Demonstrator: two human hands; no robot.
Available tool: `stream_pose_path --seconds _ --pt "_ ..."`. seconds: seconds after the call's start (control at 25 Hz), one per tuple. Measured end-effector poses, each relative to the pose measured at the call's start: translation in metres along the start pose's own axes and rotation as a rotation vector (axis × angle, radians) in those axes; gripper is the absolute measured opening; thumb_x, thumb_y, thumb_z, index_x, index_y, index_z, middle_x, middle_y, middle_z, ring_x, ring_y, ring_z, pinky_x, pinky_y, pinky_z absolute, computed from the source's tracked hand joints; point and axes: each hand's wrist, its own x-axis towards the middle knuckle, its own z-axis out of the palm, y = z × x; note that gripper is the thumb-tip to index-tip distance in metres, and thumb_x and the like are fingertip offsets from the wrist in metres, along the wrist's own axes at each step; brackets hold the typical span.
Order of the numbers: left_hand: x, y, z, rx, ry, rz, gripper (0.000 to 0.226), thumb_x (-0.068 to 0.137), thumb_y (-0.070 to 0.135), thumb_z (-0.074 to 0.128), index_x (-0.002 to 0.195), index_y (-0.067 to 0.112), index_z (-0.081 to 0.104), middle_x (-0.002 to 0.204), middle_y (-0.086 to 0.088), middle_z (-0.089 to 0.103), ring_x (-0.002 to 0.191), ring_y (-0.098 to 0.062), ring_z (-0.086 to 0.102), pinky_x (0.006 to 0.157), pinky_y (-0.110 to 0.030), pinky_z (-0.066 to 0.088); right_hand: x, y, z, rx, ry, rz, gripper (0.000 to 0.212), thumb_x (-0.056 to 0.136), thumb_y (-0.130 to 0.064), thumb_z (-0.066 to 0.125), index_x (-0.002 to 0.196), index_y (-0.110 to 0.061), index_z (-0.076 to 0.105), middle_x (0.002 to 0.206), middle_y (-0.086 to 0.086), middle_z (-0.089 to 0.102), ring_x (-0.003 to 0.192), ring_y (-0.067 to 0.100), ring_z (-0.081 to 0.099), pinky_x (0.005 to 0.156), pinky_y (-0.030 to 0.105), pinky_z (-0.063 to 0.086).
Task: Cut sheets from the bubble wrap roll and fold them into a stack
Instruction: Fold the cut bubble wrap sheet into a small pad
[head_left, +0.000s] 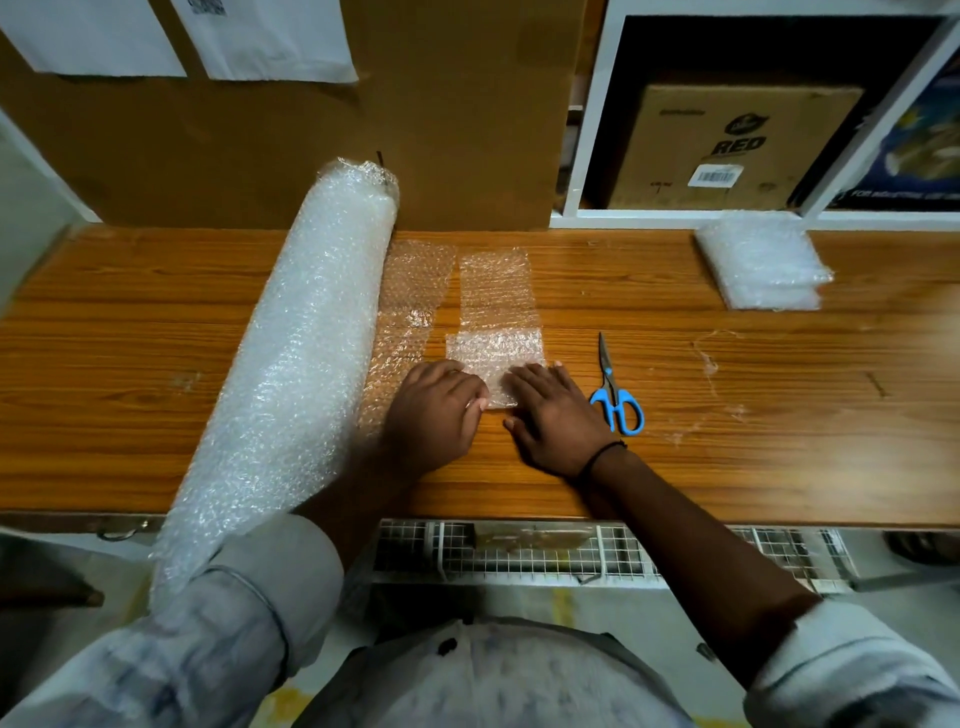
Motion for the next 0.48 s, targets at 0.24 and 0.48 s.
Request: stream_pose_path --seconds 0.24,0.48 --pt "0.000 0.014 -0.029 -0.059 0.117 0.009 0.006 0.097 0.022 0.062 0.099 0.019 0.067 0.086 0.003 0.070 0.086 -0.022 0.064 0.083 -0.041 0.044 -0.008 -0.014 -0.023 0.016 0.223 0.014 0.032 0.094 -0.026 0.048 0.119 -0.013 0.064 0.095 0.012 0.072 0.097 0.033 0.065 0.107 0.048 0.038" --pt "0.018 0.023 -0.042 -0.080 0.147 -0.178 0.022 0.102 0.032 0.061 0.120 0.020 0.066 0.109 0.002 0.072 0.101 -0.021 0.063 0.085 -0.033 0.038 0.013 -0.007 -0.050 0.069 0.281 0.058 0.025 0.092 -0.021 0.054 0.113 -0.010 0.063 0.081 0.017 0.071 0.079 0.042 0.066 0.072 0.043 0.047"
